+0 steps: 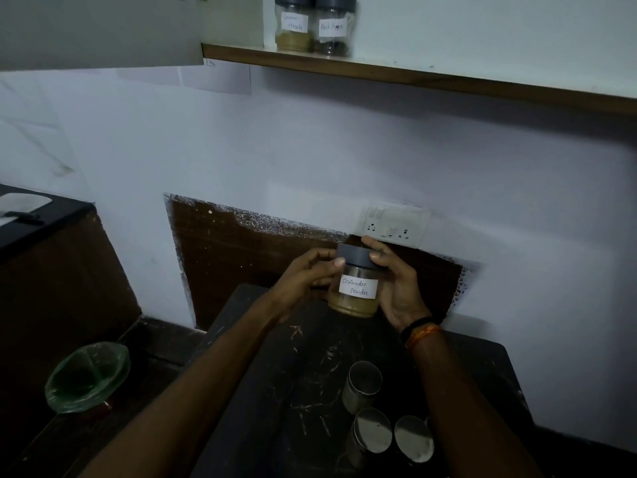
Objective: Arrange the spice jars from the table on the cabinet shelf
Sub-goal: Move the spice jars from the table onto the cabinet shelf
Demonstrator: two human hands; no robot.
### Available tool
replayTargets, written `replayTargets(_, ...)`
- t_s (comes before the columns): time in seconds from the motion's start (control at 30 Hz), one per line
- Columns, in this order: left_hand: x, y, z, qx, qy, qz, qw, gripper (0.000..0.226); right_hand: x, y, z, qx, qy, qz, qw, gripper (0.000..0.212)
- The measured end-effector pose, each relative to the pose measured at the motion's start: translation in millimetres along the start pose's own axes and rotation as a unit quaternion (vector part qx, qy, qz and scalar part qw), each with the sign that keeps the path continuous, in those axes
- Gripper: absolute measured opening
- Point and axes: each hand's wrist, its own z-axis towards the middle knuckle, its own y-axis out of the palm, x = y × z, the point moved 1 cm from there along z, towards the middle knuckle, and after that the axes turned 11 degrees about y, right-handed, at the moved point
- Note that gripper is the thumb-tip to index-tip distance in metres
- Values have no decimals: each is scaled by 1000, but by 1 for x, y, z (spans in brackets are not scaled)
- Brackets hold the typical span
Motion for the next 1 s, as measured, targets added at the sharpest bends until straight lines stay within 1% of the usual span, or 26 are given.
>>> replayTargets(0.07, 19, 3, 13, -5, 11, 40, 999, 45, -8, 4, -1, 3, -12, -3, 1000, 60)
replayTargets(0.23, 46, 8, 35, -19, 20, 112, 993, 53, -27, 13, -5, 2, -42, 0, 999, 57)
replayTargets(0.37, 57, 10, 46, -35, 19, 126, 991, 54, -40, 18, -8, -11, -53, -6, 999, 56)
replayTargets(0.57, 88, 11, 63, -59, 47, 163, 984, 52, -68, 28, -6, -22, -74, -34, 996, 58)
replayTargets(0.7, 122, 13, 79, -55, 70, 199, 976, 58, -100, 40, -2, -38, -109, -34, 993, 48)
replayTargets(0.73, 134, 14, 84, -57, 80, 210, 973, 58, -111, 43, -1, -32, -125, -41, 991, 48)
replayTargets(0.77, 145, 15, 88, -59, 89, 218, 970, 55, -122, 46, -1, -14, -139, -61, 988, 52)
replayTargets(0.83, 170, 16, 96, -60, 114, 231, 964, 48, -146, 52, 1, 33, -169, -138, 975, 63)
replayTargets(0.87, 183, 16, 100, -61, 127, 235, 962, 46, -159, 55, 1, 54, -189, -169, 966, 65)
replayTargets(0.93, 209, 17, 106, -57, 151, 241, 957, 47, -189, 60, 3, 111, -239, -203, 943, 59)
replayTargets(0.97, 222, 18, 109, -54, 162, 242, 955, 46, -206, 63, 4, 150, -269, -221, 925, 52)
replayTargets(1.0, 233, 18, 113, -50, 171, 244, 953, 45, -221, 65, 6, 193, -300, -252, 900, 44)
